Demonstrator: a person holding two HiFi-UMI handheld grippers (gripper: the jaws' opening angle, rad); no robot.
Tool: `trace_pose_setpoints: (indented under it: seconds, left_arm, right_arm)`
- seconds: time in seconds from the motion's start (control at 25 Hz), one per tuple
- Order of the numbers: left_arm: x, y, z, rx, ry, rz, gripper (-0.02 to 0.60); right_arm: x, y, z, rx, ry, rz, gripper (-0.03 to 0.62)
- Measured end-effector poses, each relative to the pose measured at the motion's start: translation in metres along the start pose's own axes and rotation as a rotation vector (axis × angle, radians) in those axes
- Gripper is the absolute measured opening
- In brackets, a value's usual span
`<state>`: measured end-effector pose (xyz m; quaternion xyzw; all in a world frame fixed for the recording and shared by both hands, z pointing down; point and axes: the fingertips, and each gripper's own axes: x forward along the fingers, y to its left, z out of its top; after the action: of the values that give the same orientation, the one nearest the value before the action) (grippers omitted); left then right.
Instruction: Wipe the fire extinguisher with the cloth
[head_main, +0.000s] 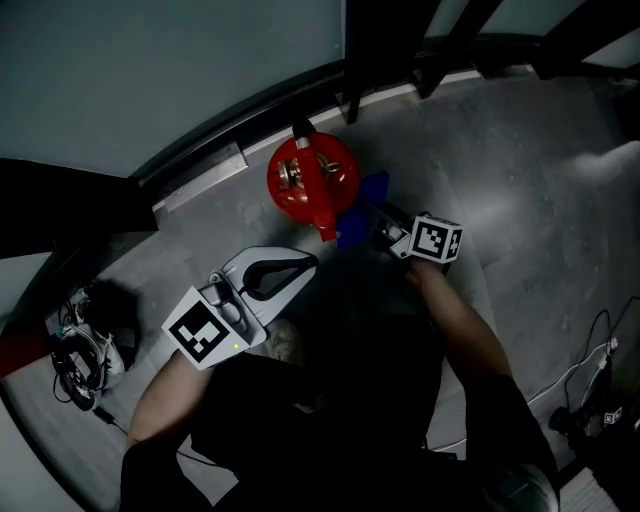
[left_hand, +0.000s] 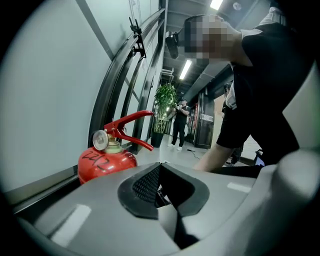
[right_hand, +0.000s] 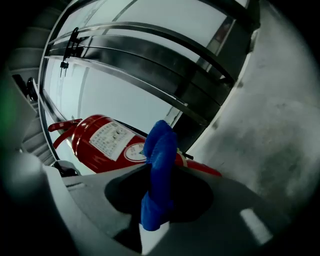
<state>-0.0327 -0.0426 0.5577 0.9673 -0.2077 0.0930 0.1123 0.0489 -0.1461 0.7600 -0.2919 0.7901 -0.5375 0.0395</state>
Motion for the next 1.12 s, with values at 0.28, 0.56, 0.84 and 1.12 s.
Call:
trace_pose_setpoints:
  seconds: [0.28, 0.56, 0.84, 1.12]
  left_arm:
    - [-0.006, 0.001, 0.005, -0.029, -0.032, -0.001, 0.008]
    - [-0.001, -0.012, -0.002, -0.015, 0.008, -0.078, 0.011]
    - [-0.007, -0.021, -0.007, -0.019, 0.021, -0.090, 0.011]
    - [-0.007, -0.021, -0.010, 0.011, 0.029, -0.114, 0.012]
  right_arm:
    - [0.013, -0.040, -0.016, 0.083, -0.018, -0.023, 0.114]
    - [0.015, -0.055, -0.015, 0.098, -0.098, 0.006, 0.114]
    - [0.025, -0.096, -0.042, 0.154, -0.109, -0.124, 0.114]
    - [0.036, -0.133, -0.066, 0.048, 0.001, -0.316, 0.114]
